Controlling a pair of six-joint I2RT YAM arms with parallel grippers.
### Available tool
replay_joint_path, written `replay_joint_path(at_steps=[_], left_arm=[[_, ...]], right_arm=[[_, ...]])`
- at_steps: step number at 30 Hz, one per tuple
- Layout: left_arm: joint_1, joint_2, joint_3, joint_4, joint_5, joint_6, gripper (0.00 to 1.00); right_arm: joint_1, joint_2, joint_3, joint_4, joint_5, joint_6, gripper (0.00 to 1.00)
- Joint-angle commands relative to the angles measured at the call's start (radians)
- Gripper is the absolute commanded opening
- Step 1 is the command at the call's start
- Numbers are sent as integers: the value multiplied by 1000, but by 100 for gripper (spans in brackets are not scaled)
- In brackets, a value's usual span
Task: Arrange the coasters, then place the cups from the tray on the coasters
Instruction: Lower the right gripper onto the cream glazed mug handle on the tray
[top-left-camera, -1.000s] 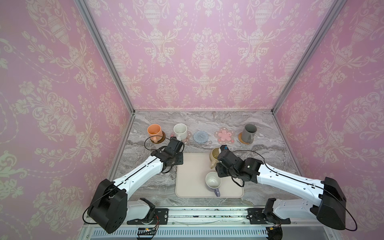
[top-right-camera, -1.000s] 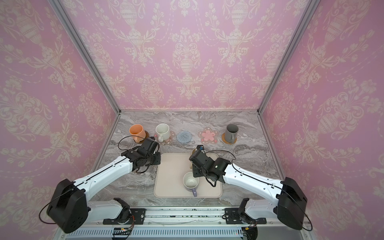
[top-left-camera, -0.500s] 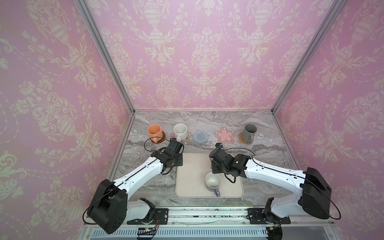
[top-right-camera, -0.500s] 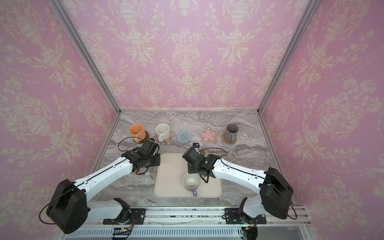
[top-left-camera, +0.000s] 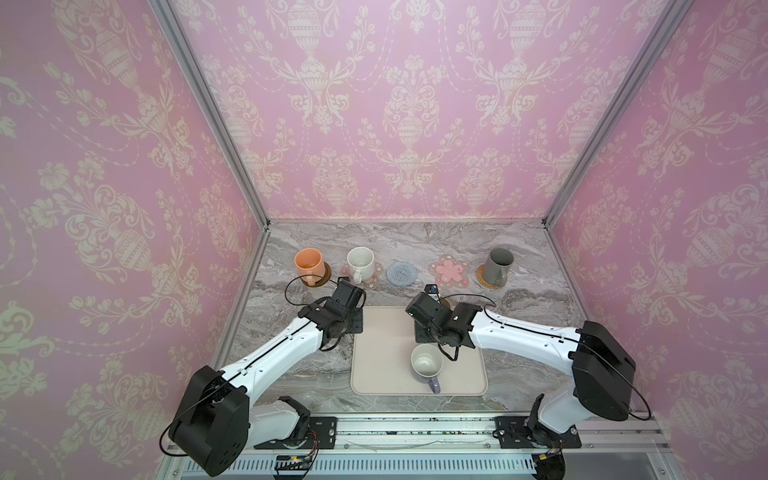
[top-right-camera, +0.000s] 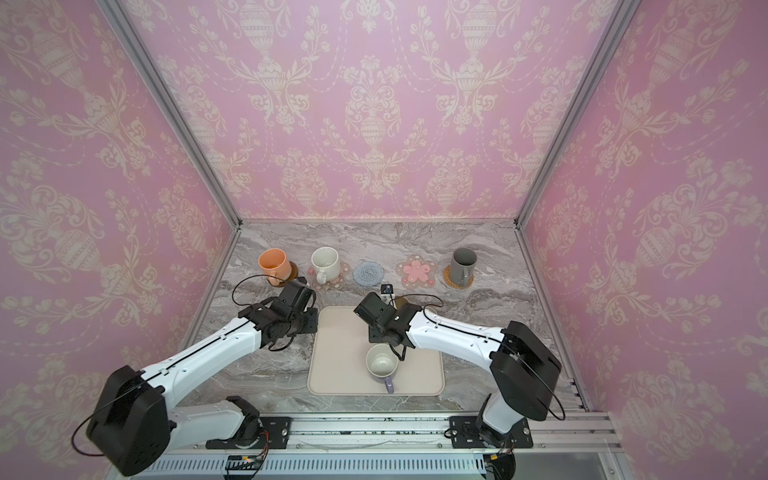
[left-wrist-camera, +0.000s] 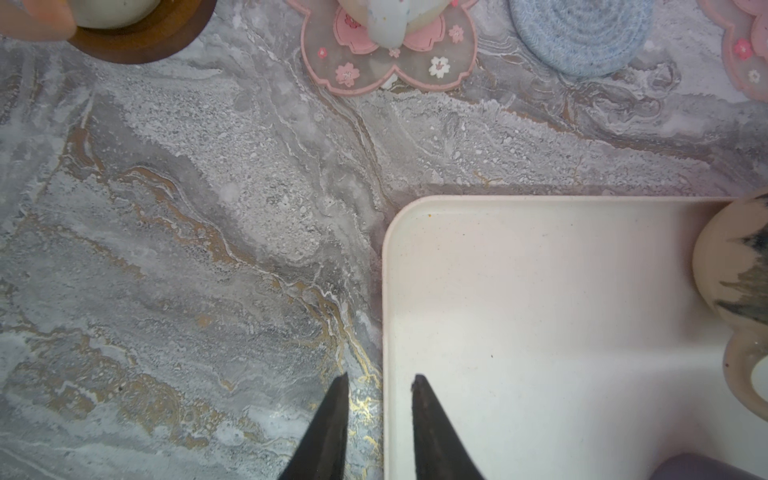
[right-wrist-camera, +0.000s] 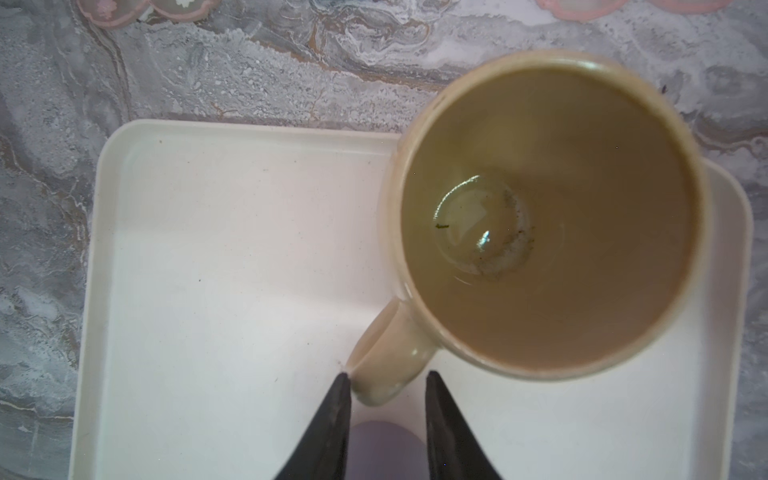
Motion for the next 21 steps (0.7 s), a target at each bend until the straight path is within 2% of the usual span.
replay_joint_path(at_steps=[1, 11, 21], left_arm=[[-5, 2, -14, -27, -31, 37, 30], [-4, 15, -11, -16, -24, 41, 30], [-2, 13, 2, -27, -23, 43, 30]], right_arm=[[6, 16, 26, -49, 59, 56, 32], [6, 1, 1, -93, 123, 93, 32], [5, -87, -83, -111, 156, 106, 32]])
